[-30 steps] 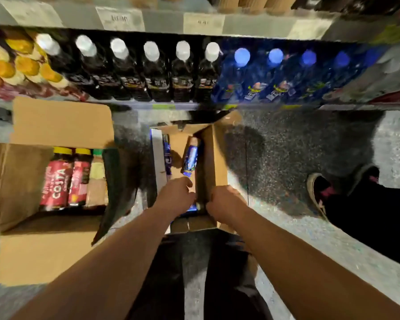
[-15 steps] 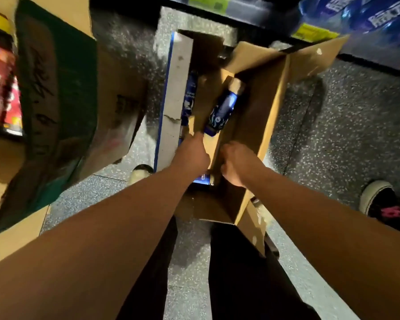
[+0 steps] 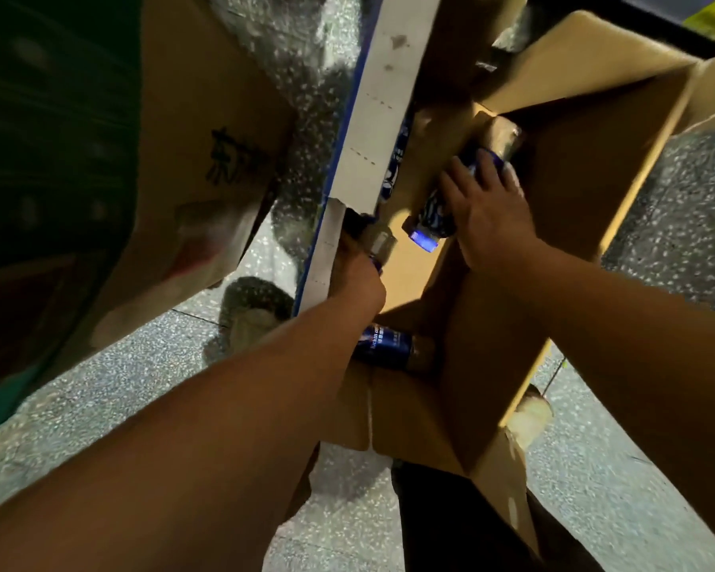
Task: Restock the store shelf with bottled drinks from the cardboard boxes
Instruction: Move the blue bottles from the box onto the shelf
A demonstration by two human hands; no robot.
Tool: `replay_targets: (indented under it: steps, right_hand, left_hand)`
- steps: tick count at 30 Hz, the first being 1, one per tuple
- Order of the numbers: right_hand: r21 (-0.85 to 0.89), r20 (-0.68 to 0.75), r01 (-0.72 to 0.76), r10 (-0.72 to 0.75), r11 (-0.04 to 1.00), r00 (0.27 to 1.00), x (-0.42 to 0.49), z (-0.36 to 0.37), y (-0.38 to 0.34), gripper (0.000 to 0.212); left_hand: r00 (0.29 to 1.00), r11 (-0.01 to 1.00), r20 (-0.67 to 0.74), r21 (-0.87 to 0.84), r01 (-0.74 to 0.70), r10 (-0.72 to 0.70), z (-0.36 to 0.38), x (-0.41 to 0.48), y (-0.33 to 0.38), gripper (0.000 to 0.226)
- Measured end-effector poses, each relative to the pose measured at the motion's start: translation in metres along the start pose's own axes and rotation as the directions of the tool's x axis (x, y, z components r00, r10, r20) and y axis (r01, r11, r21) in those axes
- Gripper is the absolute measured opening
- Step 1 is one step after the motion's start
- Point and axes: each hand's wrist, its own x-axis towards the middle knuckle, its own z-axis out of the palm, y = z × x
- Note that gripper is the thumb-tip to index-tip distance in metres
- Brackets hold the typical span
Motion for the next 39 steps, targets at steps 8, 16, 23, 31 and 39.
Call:
replay_targets:
  steps: [8,16,23,31,39]
  right_hand:
    - [-0.363,0.001,0.010,-0.010,0.932,1.000,0.014,-0.011,0.012,0.068]
    - [-0.262,0.173,0.053,-0.007,0.964,0.985,-0.028,-0.047,0.028,0.062]
    - [-0.208,0.149,0.153,-0.123,0.966,0.981,-0.006,-0.016,0.021,0.060]
    - [-0.444,0.145,0.166,-0.112,0.880,0.983,0.019,-0.024,0.017,0.056]
    - [-0.189,0.241,-0.009,0.056,0.982,0.969,-0.056,-0.085,0.024,0.031]
  left_hand:
    - [1.000,0.992,0.010,-0.123,0.014,-0.013,-0.004,0.002,-0.005,0.069]
    - [0.996,0.910,-0.037,-0.405,-0.091,0.083,-0.033,-0.055,0.017,0.076]
    - [0.990,0.816,-0.058,-0.561,-0.136,0.125,-0.021,-0.043,0.012,0.066]
    - [0.994,0.788,-0.093,-0.607,-0.102,0.057,-0.028,-0.021,0.007,0.102]
    - [0.949,0.698,-0.219,-0.643,-0.315,0.226,-0.040,-0.085,0.028,0.079]
